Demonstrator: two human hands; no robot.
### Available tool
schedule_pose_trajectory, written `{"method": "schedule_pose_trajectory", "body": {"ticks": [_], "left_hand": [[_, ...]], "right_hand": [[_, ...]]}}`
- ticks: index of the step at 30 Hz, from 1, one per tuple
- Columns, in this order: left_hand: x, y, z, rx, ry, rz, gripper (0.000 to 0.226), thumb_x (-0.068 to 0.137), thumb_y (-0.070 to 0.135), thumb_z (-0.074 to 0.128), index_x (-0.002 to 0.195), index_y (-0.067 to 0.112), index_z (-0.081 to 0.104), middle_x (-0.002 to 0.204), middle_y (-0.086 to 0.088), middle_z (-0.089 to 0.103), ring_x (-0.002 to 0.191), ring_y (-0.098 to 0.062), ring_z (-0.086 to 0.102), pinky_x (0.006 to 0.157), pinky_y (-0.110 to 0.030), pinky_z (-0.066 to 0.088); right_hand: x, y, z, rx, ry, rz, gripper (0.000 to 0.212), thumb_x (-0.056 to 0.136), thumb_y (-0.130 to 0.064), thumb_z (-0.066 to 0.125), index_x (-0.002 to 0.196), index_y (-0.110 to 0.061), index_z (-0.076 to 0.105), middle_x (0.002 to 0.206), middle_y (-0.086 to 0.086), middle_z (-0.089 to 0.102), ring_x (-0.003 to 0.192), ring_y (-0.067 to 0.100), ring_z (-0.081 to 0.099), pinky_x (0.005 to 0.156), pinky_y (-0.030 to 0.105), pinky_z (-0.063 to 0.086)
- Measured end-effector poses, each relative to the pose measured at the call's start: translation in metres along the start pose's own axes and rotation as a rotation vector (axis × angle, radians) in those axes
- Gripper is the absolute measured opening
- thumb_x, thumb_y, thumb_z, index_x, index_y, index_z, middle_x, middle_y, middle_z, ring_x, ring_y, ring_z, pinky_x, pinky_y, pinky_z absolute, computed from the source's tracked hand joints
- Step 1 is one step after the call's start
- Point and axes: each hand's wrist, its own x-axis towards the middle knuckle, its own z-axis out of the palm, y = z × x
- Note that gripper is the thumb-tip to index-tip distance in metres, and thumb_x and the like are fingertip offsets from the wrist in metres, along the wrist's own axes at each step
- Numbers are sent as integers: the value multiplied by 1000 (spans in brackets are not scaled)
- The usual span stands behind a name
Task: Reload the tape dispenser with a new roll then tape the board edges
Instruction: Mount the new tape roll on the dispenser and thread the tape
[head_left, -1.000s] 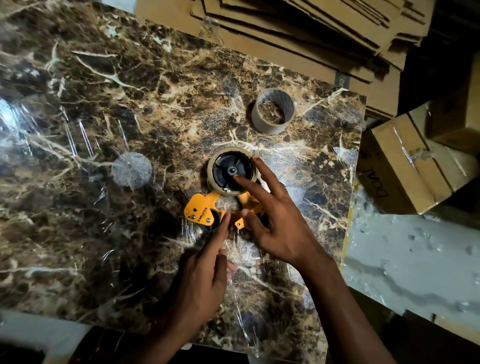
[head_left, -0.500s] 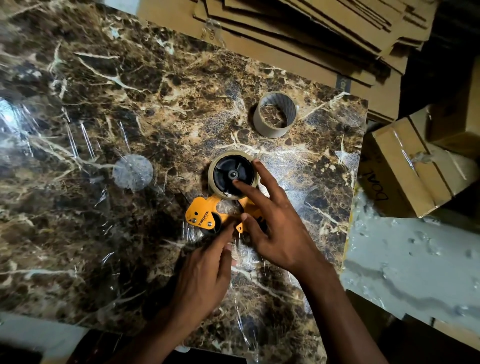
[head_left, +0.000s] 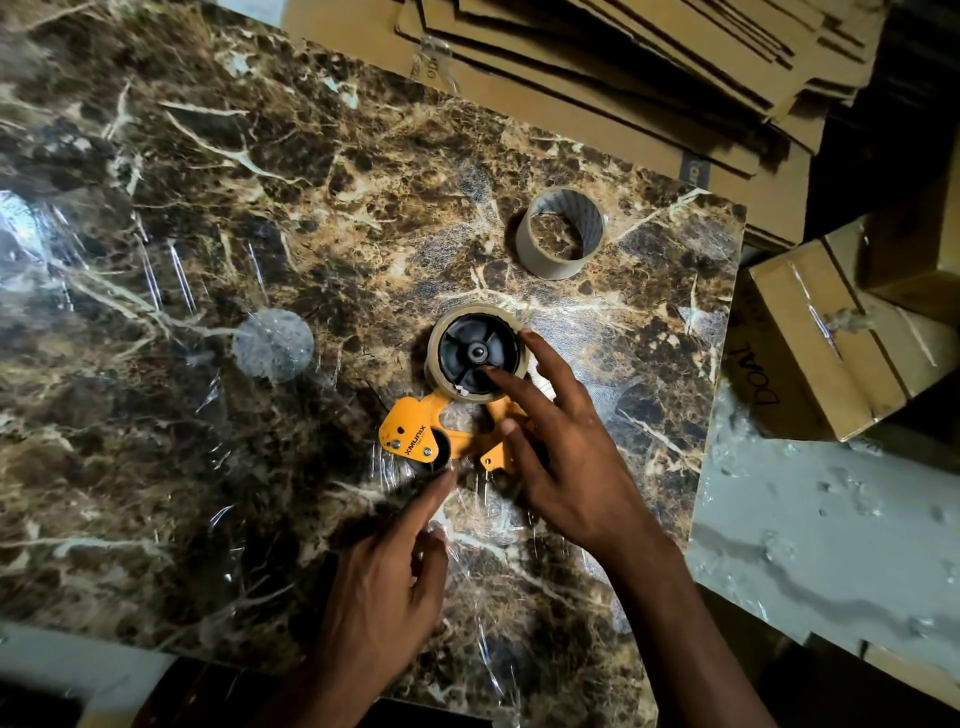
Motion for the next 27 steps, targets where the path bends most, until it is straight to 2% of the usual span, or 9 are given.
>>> {"method": "schedule_pose_trajectory", "body": {"ticks": [4, 7, 10, 15, 17, 20, 23, 25, 27], "left_hand": [[-2, 7, -7, 8, 4, 21, 70, 95, 21, 59, 153, 56, 40, 90, 24, 69, 61, 4, 62, 58, -16, 57], [4, 13, -10, 47, -24, 44, 74, 98, 23, 55, 159, 55, 28, 123, 9, 76, 74, -4, 69, 66, -36, 63], [13, 25, -9, 81, -86, 88, 81, 102, 14, 53, 160, 57, 16, 152, 12, 57, 84, -9, 74, 75, -43, 62], [24, 36, 0, 151, -95, 67, 100, 97, 8, 60, 159, 61, 3, 135, -5, 72, 79, -9, 71, 78, -38, 63], [27, 37, 3, 179, -104, 35, 104, 95, 6, 64, 160, 60, 3, 137, 3, 70, 92, -8, 70, 88, -22, 57], [30, 40, 5, 138, -109, -48, 90, 98, 8, 62, 162, 51, 16, 155, 13, 54, 103, -3, 68, 94, -10, 46], [29, 40, 6, 34, -165, -74, 72, 100, 4, 56, 162, 34, 35, 164, 39, 12, 122, -7, 68, 103, -31, 56], [26, 40, 4, 1, -174, -73, 72, 99, 1, 54, 162, 30, 36, 160, 45, 5, 127, -7, 65, 104, -35, 57], [21, 42, 1, -61, -174, -118, 74, 100, -2, 53, 163, 33, 33, 162, 43, 10, 117, 0, 69, 95, -24, 59]], "right_hand": [[2, -1, 1, -33, 22, 25, 42, 103, -26, 49, 144, -27, 51, 166, -3, 15, 143, 18, 34, 113, 43, 43], [3, -2, 2, -68, 29, 27, 40, 102, -25, 51, 142, -27, 53, 165, -2, 17, 143, 20, 35, 111, 42, 45], [3, -3, 2, -65, 29, 14, 38, 102, -22, 52, 140, -25, 55, 165, -1, 18, 140, 22, 39, 108, 42, 48], [5, -3, 3, -57, 28, 18, 38, 102, -22, 52, 139, -24, 56, 165, 1, 19, 141, 24, 38, 108, 43, 47], [5, -3, 3, -56, 28, 18, 38, 102, -22, 52, 139, -24, 56, 165, 1, 19, 141, 25, 38, 108, 44, 47], [4, -3, 3, -59, 25, 23, 40, 100, -17, 53, 139, -24, 56, 164, 0, 19, 143, 25, 36, 108, 45, 46], [3, -2, 2, -69, 21, 36, 40, 101, -18, 52, 140, -26, 55, 164, -1, 19, 143, 24, 36, 108, 46, 46], [3, -1, 3, -61, 26, 32, 37, 102, -22, 50, 139, -27, 55, 164, -1, 20, 142, 24, 37, 107, 46, 46], [2, -1, 3, -53, 30, 32, 36, 103, -24, 49, 139, -27, 55, 164, -1, 20, 142, 24, 37, 107, 47, 47]]}}
